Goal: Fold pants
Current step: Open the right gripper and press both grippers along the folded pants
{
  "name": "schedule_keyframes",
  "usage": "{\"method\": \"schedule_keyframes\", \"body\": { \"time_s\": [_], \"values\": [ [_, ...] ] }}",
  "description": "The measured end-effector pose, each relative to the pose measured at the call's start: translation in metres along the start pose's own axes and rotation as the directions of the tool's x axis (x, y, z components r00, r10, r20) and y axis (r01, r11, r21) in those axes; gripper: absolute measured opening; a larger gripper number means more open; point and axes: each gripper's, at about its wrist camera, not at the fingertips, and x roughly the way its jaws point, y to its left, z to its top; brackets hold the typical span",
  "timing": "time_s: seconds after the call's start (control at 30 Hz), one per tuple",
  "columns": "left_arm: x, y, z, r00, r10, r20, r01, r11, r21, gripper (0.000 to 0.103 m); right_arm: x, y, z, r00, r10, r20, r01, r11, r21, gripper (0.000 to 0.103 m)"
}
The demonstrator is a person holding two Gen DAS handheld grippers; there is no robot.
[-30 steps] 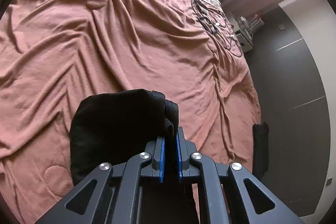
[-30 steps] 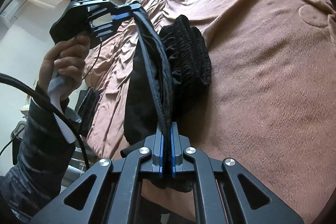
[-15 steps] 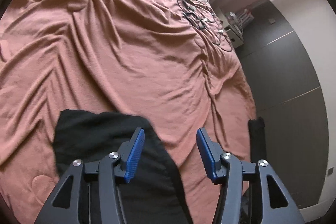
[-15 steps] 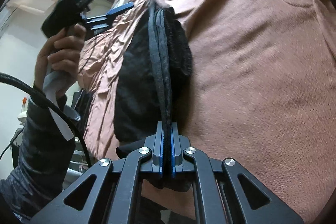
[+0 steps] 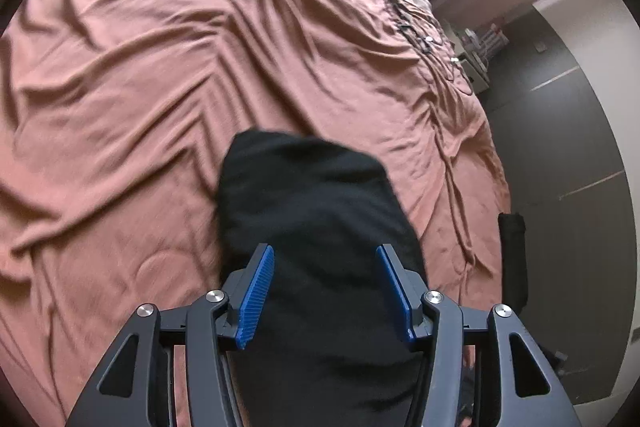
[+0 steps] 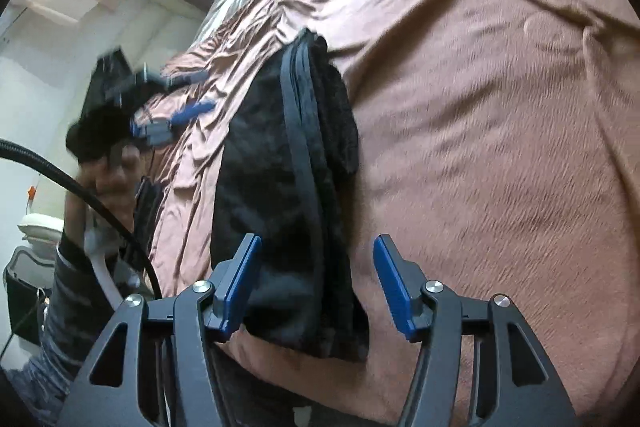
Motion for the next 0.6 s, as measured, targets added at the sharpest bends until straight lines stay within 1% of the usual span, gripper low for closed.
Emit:
{"method": "schedule_keyframes", "body": {
  "time_s": [0.13, 0.23, 0.37, 0.47, 0.53, 0.6],
  "values": [
    [0.000, 0.016, -0.019, 1.000, -0.001, -0.023, 0.000, 0.999, -0.037, 0.056, 0.007, 0.008, 0.015, 1.000, -0.030, 0.003, 0.030, 0.999, -0.034, 0.056],
    [0.002, 0.027, -0.033, 0.999, -0.018, -0.040, 0.015, 0.997, -0.080, 0.056, 0.015, 0.010, 0.024, 0.999, -0.051, -0.003, 0.051, 0.997, -0.060, 0.056],
    [0.007, 0.033, -0.051, 0.998, -0.018, -0.056, 0.013, 0.995, -0.096, 0.056, 0.033, 0.012, 0.033, 0.997, -0.077, -0.022, 0.075, 0.994, -0.074, 0.056],
    [0.012, 0.039, -0.061, 0.997, -0.020, -0.074, 0.012, 0.993, -0.114, 0.056, 0.040, 0.013, 0.037, 0.997, -0.072, -0.034, 0.069, 0.994, -0.084, 0.056],
    [0.016, 0.042, -0.068, 0.996, -0.009, -0.086, -0.002, 0.992, -0.128, 0.055, 0.045, 0.013, 0.039, 0.996, -0.075, -0.038, 0.071, 0.993, -0.093, 0.056],
    [0.019, 0.047, -0.073, 0.995, -0.021, -0.100, 0.006, 0.989, -0.148, 0.055, 0.050, 0.011, 0.041, 0.996, -0.076, -0.049, 0.071, 0.993, -0.094, 0.056]
  ]
}}
